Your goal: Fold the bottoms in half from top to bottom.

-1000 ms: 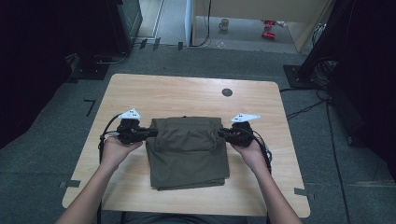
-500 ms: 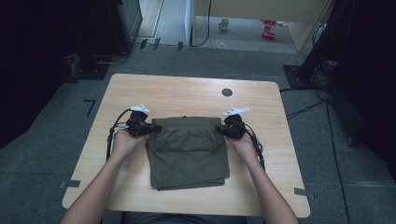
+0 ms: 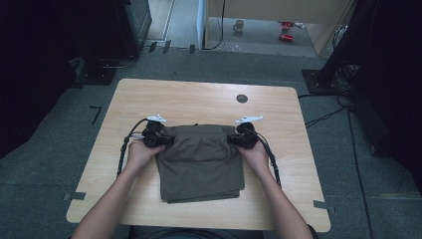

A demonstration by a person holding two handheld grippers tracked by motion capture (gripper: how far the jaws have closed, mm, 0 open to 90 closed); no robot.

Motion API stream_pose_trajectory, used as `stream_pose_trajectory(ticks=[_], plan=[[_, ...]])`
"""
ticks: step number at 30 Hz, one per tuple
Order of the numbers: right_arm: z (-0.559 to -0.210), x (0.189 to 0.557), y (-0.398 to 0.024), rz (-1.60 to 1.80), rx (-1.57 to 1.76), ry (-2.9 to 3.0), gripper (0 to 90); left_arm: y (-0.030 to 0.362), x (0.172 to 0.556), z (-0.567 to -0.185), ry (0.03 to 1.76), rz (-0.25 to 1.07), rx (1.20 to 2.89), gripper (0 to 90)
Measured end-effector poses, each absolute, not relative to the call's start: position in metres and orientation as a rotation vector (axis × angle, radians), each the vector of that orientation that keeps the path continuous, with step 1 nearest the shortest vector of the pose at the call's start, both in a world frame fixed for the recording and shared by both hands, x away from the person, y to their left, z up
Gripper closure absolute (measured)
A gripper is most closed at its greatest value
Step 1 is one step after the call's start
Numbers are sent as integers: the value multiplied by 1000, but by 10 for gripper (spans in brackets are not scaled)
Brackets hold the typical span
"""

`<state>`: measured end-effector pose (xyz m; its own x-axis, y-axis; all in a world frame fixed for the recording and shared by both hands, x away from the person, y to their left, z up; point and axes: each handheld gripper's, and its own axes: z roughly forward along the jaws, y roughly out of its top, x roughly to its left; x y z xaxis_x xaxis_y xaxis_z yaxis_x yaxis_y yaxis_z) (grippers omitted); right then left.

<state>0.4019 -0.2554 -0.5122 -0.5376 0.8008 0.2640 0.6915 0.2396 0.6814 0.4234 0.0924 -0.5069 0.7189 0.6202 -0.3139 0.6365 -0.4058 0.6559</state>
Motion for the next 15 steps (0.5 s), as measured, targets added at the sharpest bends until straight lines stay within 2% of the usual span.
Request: stream_pose_trajectory(ticks=[15], plan=[[-490, 379, -266, 1385, 1376, 2327, 870, 96, 400, -483, 857, -43, 2048, 877]])
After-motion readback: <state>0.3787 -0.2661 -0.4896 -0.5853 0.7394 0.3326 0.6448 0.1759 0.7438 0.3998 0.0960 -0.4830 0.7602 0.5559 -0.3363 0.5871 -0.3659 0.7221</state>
